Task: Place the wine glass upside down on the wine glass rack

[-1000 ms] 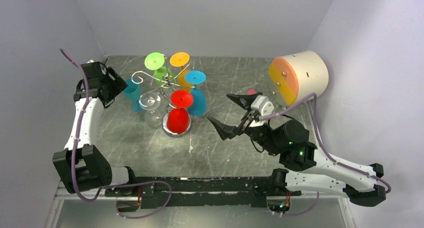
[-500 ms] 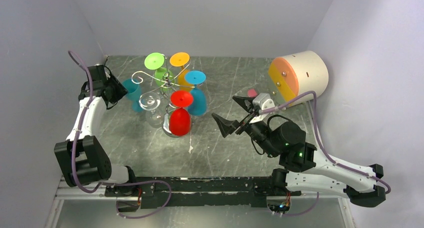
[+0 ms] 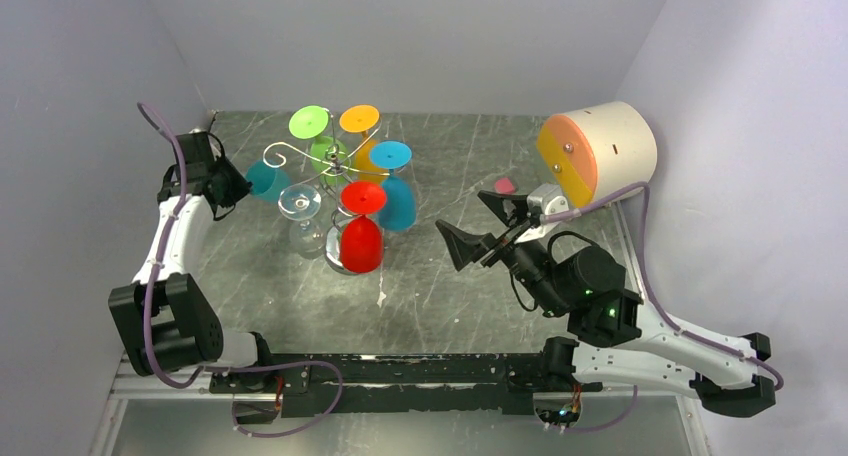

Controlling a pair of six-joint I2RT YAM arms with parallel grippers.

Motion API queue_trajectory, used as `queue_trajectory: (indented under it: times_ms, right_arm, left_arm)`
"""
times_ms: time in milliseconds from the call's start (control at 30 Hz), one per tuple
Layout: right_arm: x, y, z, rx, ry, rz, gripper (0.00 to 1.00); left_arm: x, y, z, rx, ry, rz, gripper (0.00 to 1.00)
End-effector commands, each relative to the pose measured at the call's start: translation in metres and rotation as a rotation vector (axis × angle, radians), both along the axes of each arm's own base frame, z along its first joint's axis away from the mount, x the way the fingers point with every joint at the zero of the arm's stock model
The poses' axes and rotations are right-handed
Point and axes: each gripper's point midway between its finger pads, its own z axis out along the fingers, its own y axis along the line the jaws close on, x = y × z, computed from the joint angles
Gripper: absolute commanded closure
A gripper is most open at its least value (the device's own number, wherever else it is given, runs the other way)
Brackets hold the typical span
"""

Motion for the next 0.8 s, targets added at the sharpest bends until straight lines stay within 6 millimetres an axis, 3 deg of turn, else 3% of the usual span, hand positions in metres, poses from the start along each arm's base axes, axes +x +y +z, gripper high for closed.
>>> queue_trajectory:
  times_ms: [0,167,467,600,767]
  right_arm:
    - [-0.001,-0.002,0.008,0.045,0.018,-0.001,0.02]
    - [-0.004,0.008,0.010,0.055,0.033,0.036,0.03]
    - [-0.009,0.020,0.030,0.066,0.034,0.091,0.06]
    - [-0.005,0.023,0.035,0.070,0.021,0.071,0.07]
    - [-0.004,0.023,0.046,0.109,-0.007,0.071,0.09]
  left_arm:
    - [-0.009,0.014,0.024,0.083,-0.028,0.035,0.93]
    - [-0.022,0.027,0.057,0.133,-0.124,0.127,0.93]
    - [-0.046,0.041,0.155,0.186,-0.390,0.275,0.93]
    - [-0.060,0.037,0.202,0.181,-0.542,0.302,0.93]
    - [-0.086,0.018,0.265,0.153,-0.762,0.252,0.93]
